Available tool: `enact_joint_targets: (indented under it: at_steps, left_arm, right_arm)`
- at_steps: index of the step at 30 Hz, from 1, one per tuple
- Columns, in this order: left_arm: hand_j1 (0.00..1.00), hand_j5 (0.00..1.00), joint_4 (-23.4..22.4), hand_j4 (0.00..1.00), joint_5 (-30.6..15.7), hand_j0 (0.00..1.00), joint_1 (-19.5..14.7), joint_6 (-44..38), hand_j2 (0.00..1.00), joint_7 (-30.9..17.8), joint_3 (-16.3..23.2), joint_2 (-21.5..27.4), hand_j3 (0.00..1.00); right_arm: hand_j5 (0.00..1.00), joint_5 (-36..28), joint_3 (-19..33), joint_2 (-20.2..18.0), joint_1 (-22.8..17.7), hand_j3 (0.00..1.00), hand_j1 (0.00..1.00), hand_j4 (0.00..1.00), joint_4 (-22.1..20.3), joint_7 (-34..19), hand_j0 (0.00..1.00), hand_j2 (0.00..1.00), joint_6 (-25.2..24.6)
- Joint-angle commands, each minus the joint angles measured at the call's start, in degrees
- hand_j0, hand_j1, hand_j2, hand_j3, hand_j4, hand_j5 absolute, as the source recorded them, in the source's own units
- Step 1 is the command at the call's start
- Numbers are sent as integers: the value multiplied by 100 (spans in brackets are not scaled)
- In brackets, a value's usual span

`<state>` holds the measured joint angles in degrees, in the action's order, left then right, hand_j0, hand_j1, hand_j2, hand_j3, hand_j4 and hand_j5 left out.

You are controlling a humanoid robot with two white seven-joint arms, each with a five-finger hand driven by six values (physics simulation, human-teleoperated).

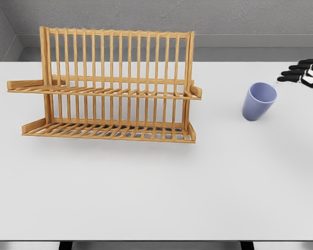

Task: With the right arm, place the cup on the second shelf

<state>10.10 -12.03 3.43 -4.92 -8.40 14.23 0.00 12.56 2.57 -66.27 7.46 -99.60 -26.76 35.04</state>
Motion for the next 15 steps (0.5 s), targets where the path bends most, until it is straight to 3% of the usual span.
enact_joint_targets:
  at_steps: [1,3,5,7,9,15]
  left_arm:
    - [100,100,0,100,-1,100,0,0,100,5,0,0,100]
    - [100,100,0,100,-1,100,0,0,100,5,0,0,100]
    - [100,100,0,100,-1,100,0,0,100,-4,0,0,100]
    - [100,100,0,100,-1,100,0,0,100,-4,0,0,100]
    - [100,100,0,100,-9,100,0,0,100,5,0,0,100]
    - [100,100,0,100,-1,100,0,0,100,-4,0,0,100]
  right_arm:
    - [100,-131,42,123,44,100,100,100,-16,-824,100,100,-6]
    - [100,-131,-388,193,483,100,100,100,-7,-824,100,100,-392]
    - [100,-131,-1821,527,1784,100,100,100,133,-824,100,100,-700]
    - [100,-123,-2489,676,2215,100,100,100,283,-824,100,100,-665]
    - [100,-123,-2736,747,2496,100,100,100,362,-824,100,100,-683]
    - [100,-61,-2718,870,2830,100,100,100,995,-824,100,100,-683]
